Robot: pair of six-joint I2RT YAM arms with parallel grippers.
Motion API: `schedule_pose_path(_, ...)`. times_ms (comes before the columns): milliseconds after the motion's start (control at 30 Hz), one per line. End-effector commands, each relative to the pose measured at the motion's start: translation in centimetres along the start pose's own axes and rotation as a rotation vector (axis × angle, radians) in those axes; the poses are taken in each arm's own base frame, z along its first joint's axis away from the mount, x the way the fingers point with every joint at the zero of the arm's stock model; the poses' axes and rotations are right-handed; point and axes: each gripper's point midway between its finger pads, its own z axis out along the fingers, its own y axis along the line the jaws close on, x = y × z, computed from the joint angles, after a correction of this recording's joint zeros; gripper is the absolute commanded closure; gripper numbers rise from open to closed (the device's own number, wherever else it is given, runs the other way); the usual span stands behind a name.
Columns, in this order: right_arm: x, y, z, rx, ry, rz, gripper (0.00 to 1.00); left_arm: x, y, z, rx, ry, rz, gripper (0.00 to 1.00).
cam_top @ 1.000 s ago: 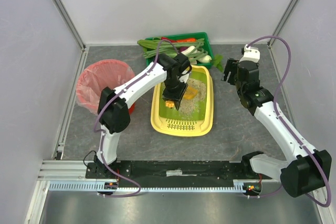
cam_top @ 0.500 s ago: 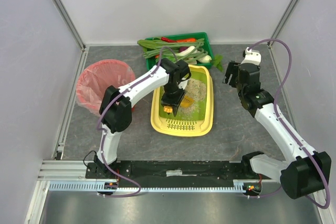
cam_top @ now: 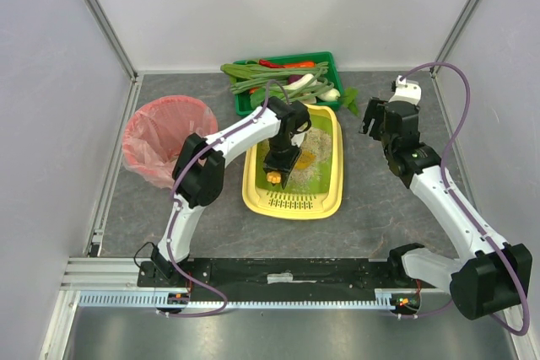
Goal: Clean the litter box
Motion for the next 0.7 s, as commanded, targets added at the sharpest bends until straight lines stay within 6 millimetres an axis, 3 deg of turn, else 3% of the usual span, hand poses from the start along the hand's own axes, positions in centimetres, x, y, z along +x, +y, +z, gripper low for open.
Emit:
schedule_pose_path(0, -1.7, 0.0, 0.0, 0.006, -0.06, 0.039, 0.2, 2.1, 0.8, -1.3, -0.049, 0.082, -0.027, 0.98)
schedule_pose_path(300, -1.9, -0.1, 0.3, 0.014, -0.058, 0.04, 0.2, -0.2, 2.3, -0.7, -0.083, -0.006, -0.003, 0.98)
schedule_pose_path(667, -2.2, 0.2, 0.9, 0.018, -0.054, 0.042, 0.2, -2.8, 2.3, 0.0, -0.063, -0.122, 0.141, 0.98)
